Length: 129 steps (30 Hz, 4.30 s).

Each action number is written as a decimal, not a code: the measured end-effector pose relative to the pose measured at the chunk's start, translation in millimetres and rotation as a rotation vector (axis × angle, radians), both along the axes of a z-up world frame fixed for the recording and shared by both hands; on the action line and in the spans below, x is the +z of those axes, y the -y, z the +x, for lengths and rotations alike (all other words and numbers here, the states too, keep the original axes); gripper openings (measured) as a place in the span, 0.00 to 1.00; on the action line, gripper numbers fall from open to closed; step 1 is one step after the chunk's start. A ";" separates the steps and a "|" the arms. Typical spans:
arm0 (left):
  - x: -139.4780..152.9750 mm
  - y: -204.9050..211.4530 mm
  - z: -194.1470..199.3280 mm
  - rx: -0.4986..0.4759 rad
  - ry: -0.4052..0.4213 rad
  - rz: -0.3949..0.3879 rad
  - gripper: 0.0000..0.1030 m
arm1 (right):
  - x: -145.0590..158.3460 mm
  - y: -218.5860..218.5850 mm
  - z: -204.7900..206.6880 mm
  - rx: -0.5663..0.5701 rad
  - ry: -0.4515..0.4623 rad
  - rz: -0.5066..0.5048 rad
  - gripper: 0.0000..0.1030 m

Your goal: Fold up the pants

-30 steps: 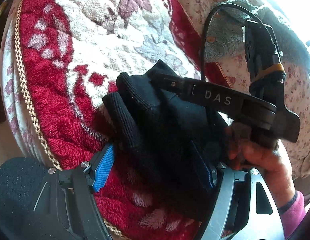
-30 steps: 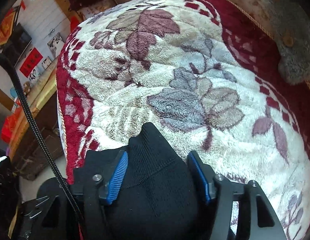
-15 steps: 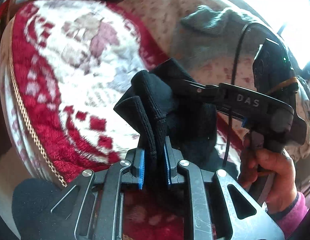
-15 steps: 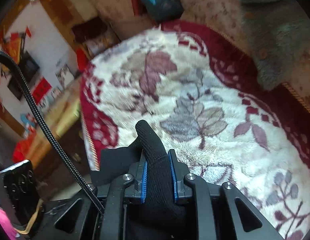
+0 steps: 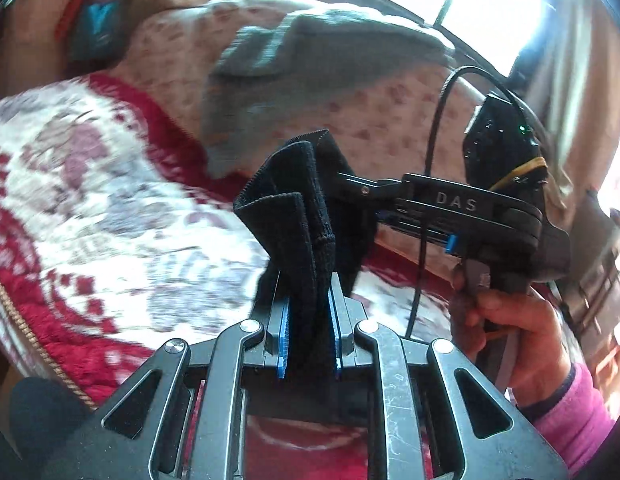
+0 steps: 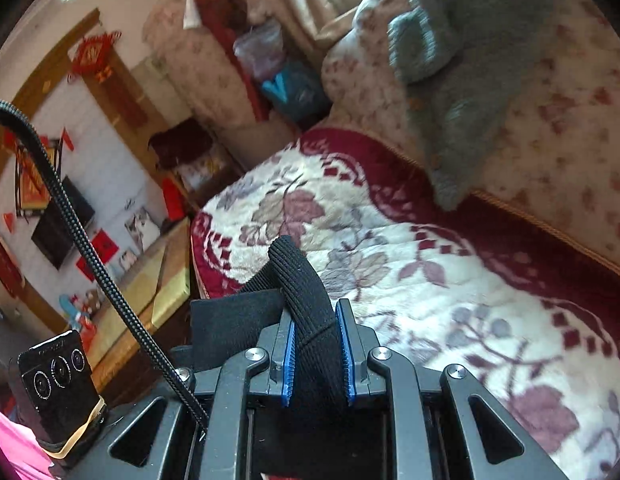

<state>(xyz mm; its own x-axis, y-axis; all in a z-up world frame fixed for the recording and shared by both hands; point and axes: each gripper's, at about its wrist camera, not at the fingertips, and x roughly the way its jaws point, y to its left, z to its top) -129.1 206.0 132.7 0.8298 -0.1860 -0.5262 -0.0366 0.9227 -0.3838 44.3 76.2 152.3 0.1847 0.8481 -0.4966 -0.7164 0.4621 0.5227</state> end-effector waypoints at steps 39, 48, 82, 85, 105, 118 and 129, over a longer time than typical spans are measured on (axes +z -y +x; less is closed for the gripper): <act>-60.9 217.8 4.9 -0.455 -0.147 0.257 0.14 | -119.8 290.4 -64.3 -0.532 -0.258 0.085 0.43; -47.9 203.7 -3.3 -0.509 -0.149 0.179 0.20 | -103.0 302.1 -73.6 -0.610 -0.211 0.006 0.44; -67.2 121.9 71.0 -0.327 -0.173 0.256 0.38 | -113.4 309.4 -101.5 -0.603 -0.313 -0.004 0.67; -72.2 119.4 75.5 -0.286 -0.177 0.301 0.38 | -121.1 296.3 -100.7 -0.573 -0.306 -0.041 0.66; -90.2 72.2 80.8 -0.069 -0.245 0.222 0.38 | -116.1 257.4 -65.2 -0.656 -0.188 -0.221 0.53; -70.0 79.9 57.7 -0.055 -0.221 0.274 0.38 | -74.6 229.7 -95.6 -0.631 -0.060 -0.184 0.53; -55.6 78.9 43.5 -0.043 -0.184 0.290 0.38 | -70.0 206.2 -106.4 -0.593 -0.063 -0.132 0.53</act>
